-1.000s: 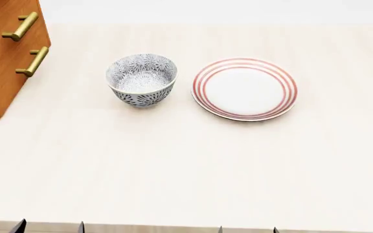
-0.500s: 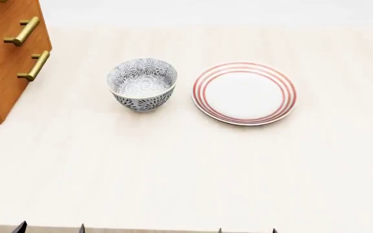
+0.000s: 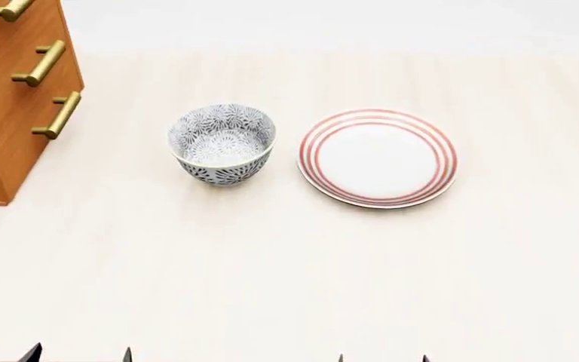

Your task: Open the top drawer of the cabinet.

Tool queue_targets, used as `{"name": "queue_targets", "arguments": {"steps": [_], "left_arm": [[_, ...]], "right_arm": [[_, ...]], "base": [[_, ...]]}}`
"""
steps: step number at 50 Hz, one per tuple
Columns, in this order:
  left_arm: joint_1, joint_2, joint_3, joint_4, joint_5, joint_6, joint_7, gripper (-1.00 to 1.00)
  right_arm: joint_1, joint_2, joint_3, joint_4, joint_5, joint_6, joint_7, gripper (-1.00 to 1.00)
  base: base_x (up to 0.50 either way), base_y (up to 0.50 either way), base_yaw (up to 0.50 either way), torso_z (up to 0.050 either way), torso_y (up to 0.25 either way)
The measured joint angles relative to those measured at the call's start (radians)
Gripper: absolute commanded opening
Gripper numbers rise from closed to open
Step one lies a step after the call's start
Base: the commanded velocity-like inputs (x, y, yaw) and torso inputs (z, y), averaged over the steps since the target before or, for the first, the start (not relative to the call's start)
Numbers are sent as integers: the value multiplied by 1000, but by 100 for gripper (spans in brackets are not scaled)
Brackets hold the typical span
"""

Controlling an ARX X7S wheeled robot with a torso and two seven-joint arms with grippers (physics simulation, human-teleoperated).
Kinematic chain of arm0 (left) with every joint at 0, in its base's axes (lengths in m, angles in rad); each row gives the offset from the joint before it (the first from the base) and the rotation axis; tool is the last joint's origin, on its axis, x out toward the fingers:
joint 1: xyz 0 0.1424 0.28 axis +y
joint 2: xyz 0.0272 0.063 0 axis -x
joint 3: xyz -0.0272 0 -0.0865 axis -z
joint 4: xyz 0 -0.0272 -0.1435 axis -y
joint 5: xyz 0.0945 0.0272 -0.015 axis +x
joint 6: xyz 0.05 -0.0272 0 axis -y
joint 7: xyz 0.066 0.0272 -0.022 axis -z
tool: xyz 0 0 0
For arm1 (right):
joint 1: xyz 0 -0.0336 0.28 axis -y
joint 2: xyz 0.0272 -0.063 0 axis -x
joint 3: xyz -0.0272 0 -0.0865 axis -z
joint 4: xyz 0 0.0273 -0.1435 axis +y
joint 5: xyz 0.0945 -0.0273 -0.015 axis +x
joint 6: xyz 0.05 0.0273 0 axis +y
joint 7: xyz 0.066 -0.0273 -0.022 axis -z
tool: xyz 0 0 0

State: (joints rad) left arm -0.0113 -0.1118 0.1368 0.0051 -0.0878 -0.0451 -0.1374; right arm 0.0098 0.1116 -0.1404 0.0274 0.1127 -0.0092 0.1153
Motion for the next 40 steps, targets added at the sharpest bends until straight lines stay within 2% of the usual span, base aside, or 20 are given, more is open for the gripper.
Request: {"name": "queue_targets", "arguments": {"steps": [6, 12, 40], "left_arm": [[1, -6, 7, 6, -8, -2, -8, 100], [3, -12, 16, 9, -14, 1, -14, 100], [1, -34, 50, -9, -38, 17, -36, 100]], "right_arm": [[0, 6, -8, 0, 6, 0, 6, 100], [1, 12, -15, 1, 13, 2, 13, 100], [6, 35, -40, 0, 43, -1, 34, 100]], "base": [[0, 0, 0, 50, 0], [53, 0, 0, 0, 0], [496, 0, 0, 0, 0]]}}
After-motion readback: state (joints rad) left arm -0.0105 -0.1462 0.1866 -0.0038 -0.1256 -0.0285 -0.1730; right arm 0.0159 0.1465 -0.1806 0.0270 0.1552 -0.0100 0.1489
